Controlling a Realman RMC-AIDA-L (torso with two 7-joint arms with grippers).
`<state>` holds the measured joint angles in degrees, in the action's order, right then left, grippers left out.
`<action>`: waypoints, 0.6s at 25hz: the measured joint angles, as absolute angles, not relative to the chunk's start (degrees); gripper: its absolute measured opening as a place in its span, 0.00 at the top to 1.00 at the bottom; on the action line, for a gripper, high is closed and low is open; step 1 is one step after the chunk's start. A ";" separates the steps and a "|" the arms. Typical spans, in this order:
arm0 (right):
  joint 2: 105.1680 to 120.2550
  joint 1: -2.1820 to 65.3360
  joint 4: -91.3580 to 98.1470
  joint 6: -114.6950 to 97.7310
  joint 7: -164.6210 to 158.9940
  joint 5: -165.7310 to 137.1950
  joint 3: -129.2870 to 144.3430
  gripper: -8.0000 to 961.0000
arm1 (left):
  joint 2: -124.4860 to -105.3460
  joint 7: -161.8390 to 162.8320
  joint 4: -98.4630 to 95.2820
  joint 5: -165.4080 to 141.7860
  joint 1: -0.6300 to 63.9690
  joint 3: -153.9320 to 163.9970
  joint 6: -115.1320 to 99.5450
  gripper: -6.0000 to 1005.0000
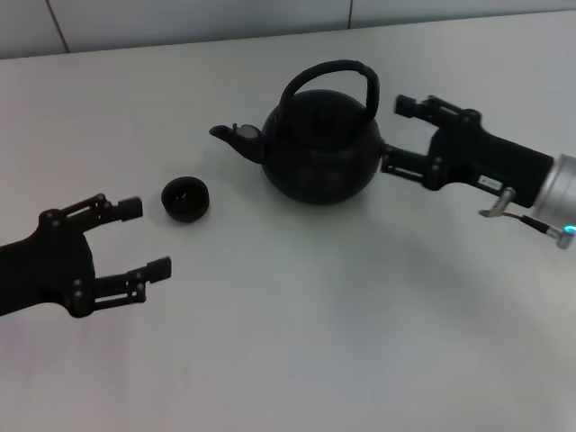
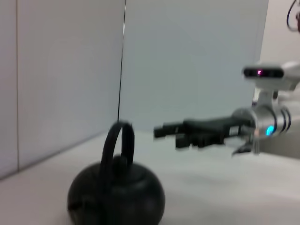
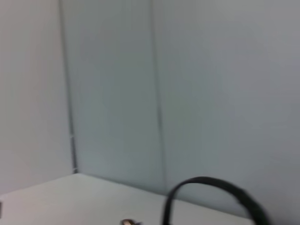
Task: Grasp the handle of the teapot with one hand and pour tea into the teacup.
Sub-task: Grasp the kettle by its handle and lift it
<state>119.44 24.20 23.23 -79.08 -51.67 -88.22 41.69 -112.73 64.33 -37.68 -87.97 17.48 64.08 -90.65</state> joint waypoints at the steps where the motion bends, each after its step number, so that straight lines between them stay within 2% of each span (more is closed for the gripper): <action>1: 119.44 23.56 23.44 -78.97 -51.66 -87.35 41.53 0.18 | -112.78 65.22 -38.29 -89.58 17.54 63.07 -90.66 0.15; 7: 119.38 22.62 23.65 -77.21 -51.58 -85.89 38.21 0.18 | -113.22 66.14 -39.25 -93.48 17.73 58.57 -90.70 0.15; 15: 119.36 26.93 17.79 -71.14 -48.38 -81.60 36.66 0.18 | -113.13 66.45 -39.31 -93.66 17.76 58.47 -90.53 0.15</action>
